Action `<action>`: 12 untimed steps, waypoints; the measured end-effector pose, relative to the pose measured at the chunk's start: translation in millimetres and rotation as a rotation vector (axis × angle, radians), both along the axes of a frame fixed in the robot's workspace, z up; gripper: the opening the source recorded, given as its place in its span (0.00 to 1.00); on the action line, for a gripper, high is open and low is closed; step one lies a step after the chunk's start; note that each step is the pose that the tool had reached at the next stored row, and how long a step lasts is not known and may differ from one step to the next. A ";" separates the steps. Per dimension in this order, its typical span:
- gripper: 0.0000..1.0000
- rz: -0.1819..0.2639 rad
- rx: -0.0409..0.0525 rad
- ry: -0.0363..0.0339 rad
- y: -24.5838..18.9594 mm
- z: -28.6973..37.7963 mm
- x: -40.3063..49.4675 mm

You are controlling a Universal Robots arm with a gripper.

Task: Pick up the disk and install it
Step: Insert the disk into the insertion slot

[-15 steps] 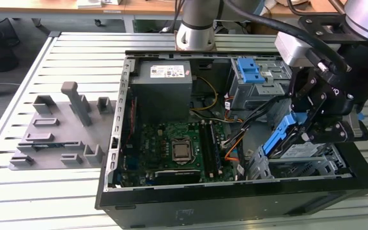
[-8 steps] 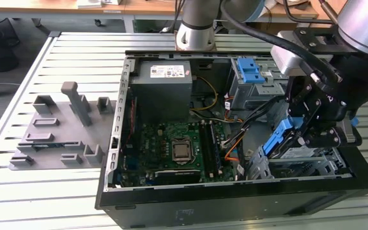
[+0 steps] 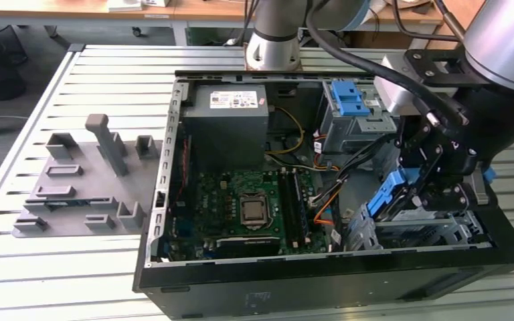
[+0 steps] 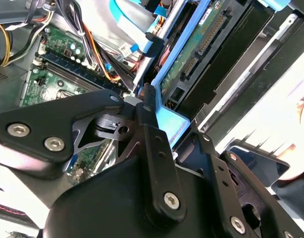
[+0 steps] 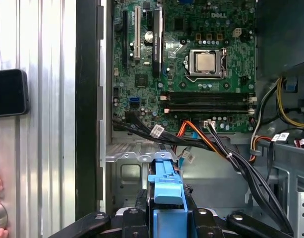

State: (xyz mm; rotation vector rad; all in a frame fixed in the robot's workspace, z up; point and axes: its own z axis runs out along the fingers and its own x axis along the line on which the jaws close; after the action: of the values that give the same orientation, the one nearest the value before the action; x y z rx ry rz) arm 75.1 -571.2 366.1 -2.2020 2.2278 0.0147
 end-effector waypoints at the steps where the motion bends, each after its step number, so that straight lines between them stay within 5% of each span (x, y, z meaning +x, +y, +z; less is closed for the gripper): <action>1: 0.36 0.000 0.0000 0.0000 0.0 -1.2 0.0; 12: 0.36 0.000 -0.0001 0.0000 -0.1 -13.1 0.0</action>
State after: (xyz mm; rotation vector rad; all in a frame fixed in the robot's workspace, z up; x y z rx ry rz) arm 75.1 -571.3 353.0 -2.2020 2.2279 0.0146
